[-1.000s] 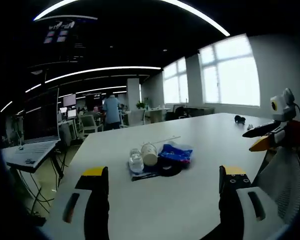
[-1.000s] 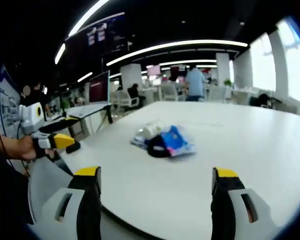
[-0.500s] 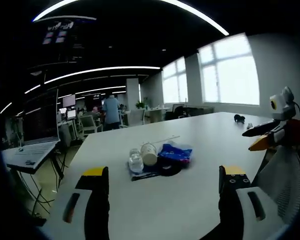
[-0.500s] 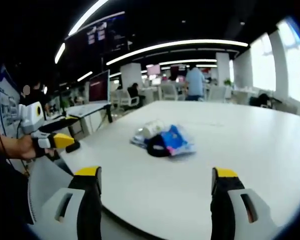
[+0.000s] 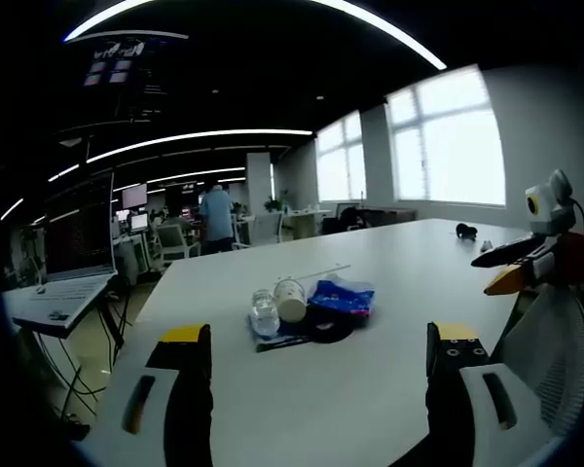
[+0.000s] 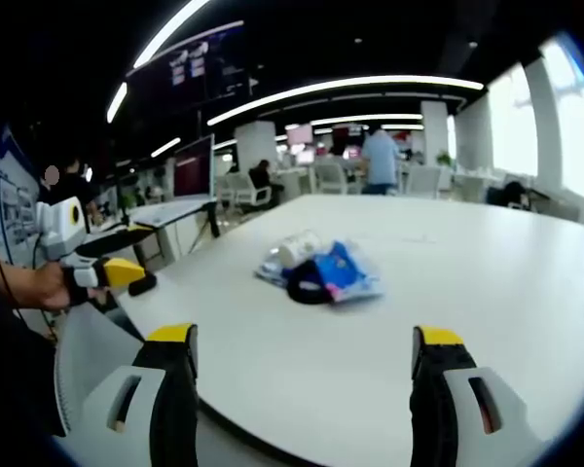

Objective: Arrange the tabletop items into an orderly group along one side of the table until the central work area is clear of visible clutter.

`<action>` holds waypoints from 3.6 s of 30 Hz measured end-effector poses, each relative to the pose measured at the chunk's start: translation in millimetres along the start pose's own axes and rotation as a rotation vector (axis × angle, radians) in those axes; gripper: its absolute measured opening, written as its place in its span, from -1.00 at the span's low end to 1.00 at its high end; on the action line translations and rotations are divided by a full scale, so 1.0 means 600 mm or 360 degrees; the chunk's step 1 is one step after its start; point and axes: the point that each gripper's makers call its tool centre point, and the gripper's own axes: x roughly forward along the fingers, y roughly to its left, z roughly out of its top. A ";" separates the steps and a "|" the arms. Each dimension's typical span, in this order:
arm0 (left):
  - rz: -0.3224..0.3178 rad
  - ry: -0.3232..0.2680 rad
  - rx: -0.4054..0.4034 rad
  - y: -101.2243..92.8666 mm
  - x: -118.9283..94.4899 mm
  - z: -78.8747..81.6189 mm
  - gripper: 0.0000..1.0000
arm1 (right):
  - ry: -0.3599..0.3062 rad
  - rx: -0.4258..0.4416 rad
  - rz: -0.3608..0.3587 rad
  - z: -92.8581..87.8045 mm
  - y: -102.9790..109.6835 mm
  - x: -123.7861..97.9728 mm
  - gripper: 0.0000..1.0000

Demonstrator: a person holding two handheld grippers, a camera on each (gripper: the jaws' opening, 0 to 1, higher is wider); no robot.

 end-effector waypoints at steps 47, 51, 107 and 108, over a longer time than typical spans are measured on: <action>-0.0020 -0.0022 -0.0173 0.009 0.006 -0.002 1.00 | 0.0017 0.0116 0.0011 -0.002 -0.009 0.005 0.99; -0.0012 -0.0008 -0.0149 0.008 0.007 -0.004 1.00 | 0.0029 0.0125 0.0002 -0.003 -0.011 0.008 0.98; 0.0092 0.0066 -0.0291 0.058 0.068 -0.021 0.99 | 0.0066 0.0025 0.0158 0.078 -0.047 0.185 0.92; 0.0092 0.0073 -0.0292 0.059 0.070 -0.023 0.98 | 0.0069 0.0021 0.0160 0.079 -0.047 0.189 0.92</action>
